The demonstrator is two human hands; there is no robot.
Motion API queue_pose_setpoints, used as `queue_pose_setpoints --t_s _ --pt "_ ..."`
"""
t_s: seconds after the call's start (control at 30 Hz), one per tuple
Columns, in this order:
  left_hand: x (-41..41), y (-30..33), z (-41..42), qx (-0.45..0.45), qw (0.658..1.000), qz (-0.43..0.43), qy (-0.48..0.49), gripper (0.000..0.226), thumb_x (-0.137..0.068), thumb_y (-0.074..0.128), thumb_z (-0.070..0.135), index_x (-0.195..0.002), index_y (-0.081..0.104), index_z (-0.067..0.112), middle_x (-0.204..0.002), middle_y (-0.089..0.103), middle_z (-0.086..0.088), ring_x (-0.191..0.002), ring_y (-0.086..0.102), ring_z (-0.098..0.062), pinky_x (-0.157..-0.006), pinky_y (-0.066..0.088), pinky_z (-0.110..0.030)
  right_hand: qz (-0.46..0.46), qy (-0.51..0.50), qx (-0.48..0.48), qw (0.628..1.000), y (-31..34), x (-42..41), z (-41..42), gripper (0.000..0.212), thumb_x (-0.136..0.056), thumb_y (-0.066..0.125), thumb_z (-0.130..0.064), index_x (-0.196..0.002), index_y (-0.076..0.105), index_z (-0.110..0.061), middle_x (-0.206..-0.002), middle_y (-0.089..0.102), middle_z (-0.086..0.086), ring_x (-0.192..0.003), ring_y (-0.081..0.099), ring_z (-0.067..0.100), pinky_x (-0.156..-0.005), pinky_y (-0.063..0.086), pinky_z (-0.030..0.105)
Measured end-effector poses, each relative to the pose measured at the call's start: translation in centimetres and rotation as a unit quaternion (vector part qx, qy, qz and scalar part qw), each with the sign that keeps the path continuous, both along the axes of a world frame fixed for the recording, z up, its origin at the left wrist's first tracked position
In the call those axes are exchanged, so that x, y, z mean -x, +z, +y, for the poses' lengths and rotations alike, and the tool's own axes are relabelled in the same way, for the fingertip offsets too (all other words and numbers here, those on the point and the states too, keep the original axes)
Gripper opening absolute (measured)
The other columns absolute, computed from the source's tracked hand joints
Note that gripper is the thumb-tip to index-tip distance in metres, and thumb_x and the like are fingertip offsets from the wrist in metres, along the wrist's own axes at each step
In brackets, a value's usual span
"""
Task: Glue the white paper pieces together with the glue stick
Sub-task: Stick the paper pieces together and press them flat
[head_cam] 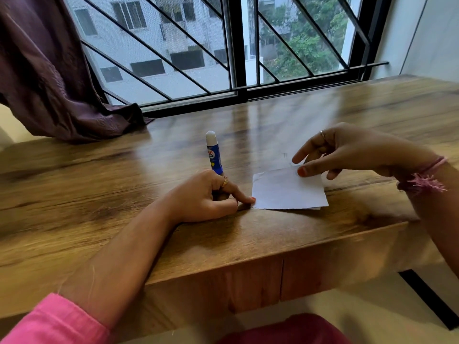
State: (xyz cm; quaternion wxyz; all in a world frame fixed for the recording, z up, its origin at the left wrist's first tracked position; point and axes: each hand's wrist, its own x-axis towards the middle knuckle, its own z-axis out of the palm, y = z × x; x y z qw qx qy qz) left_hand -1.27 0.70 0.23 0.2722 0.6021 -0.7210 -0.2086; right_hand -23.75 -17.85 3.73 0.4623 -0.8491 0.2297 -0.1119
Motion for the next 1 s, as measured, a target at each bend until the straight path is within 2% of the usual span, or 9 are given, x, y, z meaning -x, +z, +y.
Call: queue_pose_setpoints --t_s 0.1,0.23,0.37,0.5,0.57,0.63,0.77,0.87,1.0 --pt "0.0 0.0 0.0 -0.005 1.000 0.002 0.000 0.024 -0.084 0.059 0.025 -0.102 0.074 0.030 -0.063 0.058 -0.024 -0.054 0.048 -0.035 -0.051 0.034 -0.034 0.018 0.004 -0.002 1.000 -0.1 -0.5 0.1 0.035 -0.058 0.079 -0.028 -0.091 0.074 -0.017 -0.071 0.074 -0.001 -0.064 0.065 0.003 -0.050 0.050 0.015" --pt "-0.1 0.0 -0.1 -0.005 1.000 0.005 0.000 0.023 -0.084 0.060 0.025 -0.102 0.074 0.030 -0.061 0.056 -0.023 -0.052 0.046 -0.033 -0.050 0.032 -0.026 0.035 0.009 -0.002 0.999 0.0 -0.9 -0.1 0.039 -0.054 0.079 -0.030 -0.090 0.074 -0.016 -0.072 0.073 0.000 -0.064 0.063 0.009 -0.050 0.051 0.016" --pt "-0.2 0.0 -0.1 -0.008 1.000 0.008 -0.003 0.023 -0.084 0.060 0.025 -0.102 0.074 0.031 -0.061 0.056 -0.023 -0.052 0.046 -0.034 -0.050 0.033 -0.029 0.052 0.009 0.002 0.999 0.1 -1.2 -0.4 0.039 -0.052 0.080 -0.032 -0.087 0.075 -0.016 -0.072 0.073 0.002 -0.064 0.063 0.012 -0.051 0.051 0.016" --pt "-0.4 -0.1 0.1 -0.007 1.000 0.004 -0.004 0.024 -0.084 0.060 0.023 -0.103 0.074 0.028 -0.055 0.053 -0.013 -0.046 0.040 -0.009 -0.048 0.030 -0.017 0.058 0.006 0.007 0.998 0.1 -1.5 -0.6 0.039 -0.050 0.081 -0.033 -0.085 0.076 -0.016 -0.073 0.073 0.005 -0.064 0.063 0.011 -0.052 0.051 0.016" --pt "-0.4 -0.1 0.0 -0.005 1.000 0.004 -0.002 0.024 -0.084 0.060 0.022 -0.103 0.075 0.028 -0.051 0.050 -0.006 -0.045 0.039 -0.005 -0.048 0.029 -0.015 0.062 0.004 0.010 0.998 0.0 -1.7 -0.6 0.039 -0.050 0.081 -0.033 -0.085 0.076 -0.016 -0.079 0.075 0.009 -0.067 0.065 0.012 -0.053 0.052 0.016" --pt "-0.4 -0.1 0.0 -0.003 1.000 0.003 0.000 0.025 -0.084 0.060 0.022 -0.102 0.075 0.028 -0.051 0.049 -0.002 -0.045 0.038 -0.003 -0.048 0.028 -0.014 0.067 0.003 0.008 0.998 0.0 -1.6 -0.7 0.038 -0.051 0.081 -0.033 -0.085 0.076 -0.016 -0.082 0.075 0.009 -0.068 0.066 0.011 -0.054 0.051 0.016" --pt "-0.5 -0.1 0.0 -0.004 1.000 0.003 0.000 0.024 -0.084 0.060 0.022 -0.102 0.075 0.030 -0.054 0.052 -0.013 -0.046 0.040 -0.009 -0.049 0.030 -0.019 0.072 0.005 0.004 0.997 0.0 -1.5 -0.8 0.038 -0.052 0.080 -0.032 -0.086 0.076 -0.015 -0.080 0.076 0.006 -0.068 0.066 0.010 -0.054 0.052 0.015" --pt "-0.4 -0.1 0.0 -0.004 1.000 0.004 -0.002 0.024 -0.084 0.061 0.022 -0.102 0.075 0.030 -0.054 0.052 -0.015 -0.046 0.040 -0.013 -0.049 0.030 -0.022 0.074 0.004 0.003 0.997 0.0 -1.5 -0.8 0.037 -0.053 0.080 -0.031 -0.085 0.076 -0.015 -0.079 0.076 0.005 -0.067 0.066 0.009 -0.054 0.051 0.014" --pt "-0.6 -0.2 0.0 -0.005 1.000 0.004 0.000 0.024 -0.084 0.061 0.021 -0.102 0.075 0.030 -0.050 0.050 -0.005 -0.045 0.039 -0.006 -0.048 0.029 -0.017 0.080 0.004 0.003 0.997 0.0 -1.6 -0.8 0.036 -0.055 0.081 -0.031 -0.086 0.076 -0.015 -0.081 0.076 0.005 -0.069 0.066 0.011 -0.055 0.052 0.015"
